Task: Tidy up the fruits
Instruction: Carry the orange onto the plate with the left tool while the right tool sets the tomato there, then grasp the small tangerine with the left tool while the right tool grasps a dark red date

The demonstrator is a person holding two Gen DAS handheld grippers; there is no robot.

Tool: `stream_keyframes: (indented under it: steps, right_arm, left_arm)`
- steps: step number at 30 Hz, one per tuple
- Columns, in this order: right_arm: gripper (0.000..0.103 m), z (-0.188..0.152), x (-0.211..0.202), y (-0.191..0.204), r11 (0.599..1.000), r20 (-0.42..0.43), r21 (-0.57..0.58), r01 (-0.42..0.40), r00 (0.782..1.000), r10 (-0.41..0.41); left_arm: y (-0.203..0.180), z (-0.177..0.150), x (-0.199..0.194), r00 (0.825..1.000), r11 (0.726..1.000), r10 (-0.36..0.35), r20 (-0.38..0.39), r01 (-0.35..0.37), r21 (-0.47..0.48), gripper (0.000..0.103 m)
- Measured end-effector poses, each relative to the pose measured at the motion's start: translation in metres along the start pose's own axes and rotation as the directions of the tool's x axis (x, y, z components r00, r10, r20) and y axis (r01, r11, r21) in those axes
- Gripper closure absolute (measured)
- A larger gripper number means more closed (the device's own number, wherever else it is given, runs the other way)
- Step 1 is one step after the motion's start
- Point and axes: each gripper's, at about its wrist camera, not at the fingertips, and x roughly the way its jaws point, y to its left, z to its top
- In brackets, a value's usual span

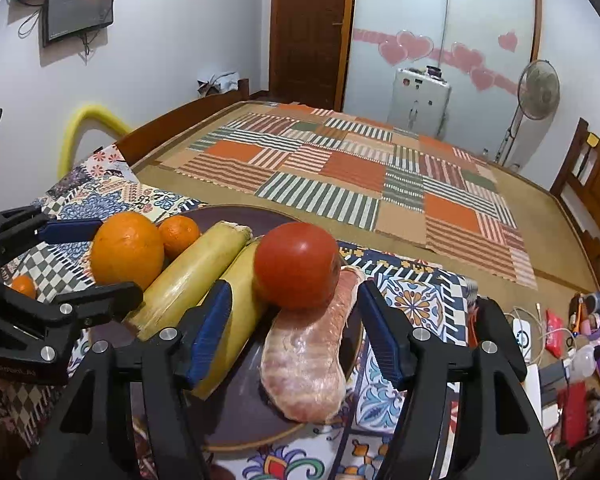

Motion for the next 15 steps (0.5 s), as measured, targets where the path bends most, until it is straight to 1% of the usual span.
stream_keyframes:
  steps: [3, 8, 12, 15]
  right_arm:
    - [0.041, -0.002, -0.011, 0.002, 1.0, 0.013, 0.006, -0.001, 1.0, 0.001]
    - [0.041, -0.005, -0.031, 0.007, 1.0, 0.037, 0.017, -0.01, 0.999, 0.01]
    - [0.041, -0.008, -0.048, 0.013, 1.0, 0.059, 0.018, -0.012, 0.998, 0.011]
    - [0.04, -0.01, -0.059, 0.018, 1.0, 0.076, 0.02, -0.018, 0.997, 0.017]
  left_arm:
    - [0.001, -0.002, -0.012, 1.0, 1.0, 0.015, 0.014, -0.015, 0.002, 0.023]
    - [0.015, -0.007, -0.039, 0.999, 0.999, 0.023, 0.042, -0.022, -0.034, 0.018]
    - [0.03, -0.016, -0.063, 0.996, 0.997, 0.062, 0.058, -0.059, -0.058, 0.017]
    - [0.043, -0.023, -0.08, 0.995, 0.994, 0.079, 0.065, -0.073, -0.085, 0.017]
